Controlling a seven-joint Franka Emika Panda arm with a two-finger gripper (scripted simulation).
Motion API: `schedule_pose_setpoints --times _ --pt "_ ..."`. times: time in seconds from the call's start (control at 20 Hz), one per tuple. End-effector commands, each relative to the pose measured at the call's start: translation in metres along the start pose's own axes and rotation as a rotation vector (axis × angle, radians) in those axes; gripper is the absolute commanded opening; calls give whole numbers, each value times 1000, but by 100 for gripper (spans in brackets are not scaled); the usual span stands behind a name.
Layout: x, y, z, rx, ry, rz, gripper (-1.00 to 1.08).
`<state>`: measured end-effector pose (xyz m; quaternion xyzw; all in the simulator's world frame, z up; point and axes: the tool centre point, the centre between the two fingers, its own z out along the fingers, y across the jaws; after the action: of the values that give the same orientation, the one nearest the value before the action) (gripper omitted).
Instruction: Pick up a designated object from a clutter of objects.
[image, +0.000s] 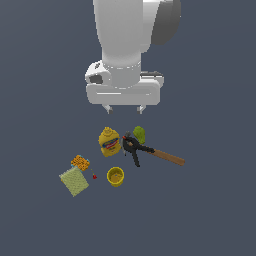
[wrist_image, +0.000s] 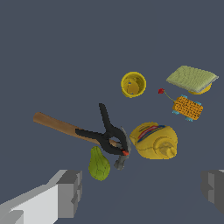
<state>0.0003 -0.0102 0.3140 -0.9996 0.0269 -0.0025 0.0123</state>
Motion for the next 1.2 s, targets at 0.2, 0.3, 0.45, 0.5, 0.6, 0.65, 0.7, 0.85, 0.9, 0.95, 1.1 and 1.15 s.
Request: schedule_pose_setpoints --times 0.2,0.3,0.45,0.5,0.6,0.65,0.7,0.85,0.9,0.95,1.1,1.15 --pt "1 5 -3 3 9 14 100" --pt "1 10 -7 7 19 31 100" --pt "1 16 -13 12 31 48 100" --pt "1 17 -14 13 33 50 100" --pt "1 17 -14 13 34 50 100" --pt "1 17 -14 13 33 49 100" --pt "1 16 -13 12 32 49 100" --pt "5 17 -9 12 31 56 100" --pt "7 17 -7 11 31 60 100" --pt "9 17 -5 11 31 65 100" --pt "18 18 4 10 29 82 100" --pt "21 19 8 9 28 89 100"
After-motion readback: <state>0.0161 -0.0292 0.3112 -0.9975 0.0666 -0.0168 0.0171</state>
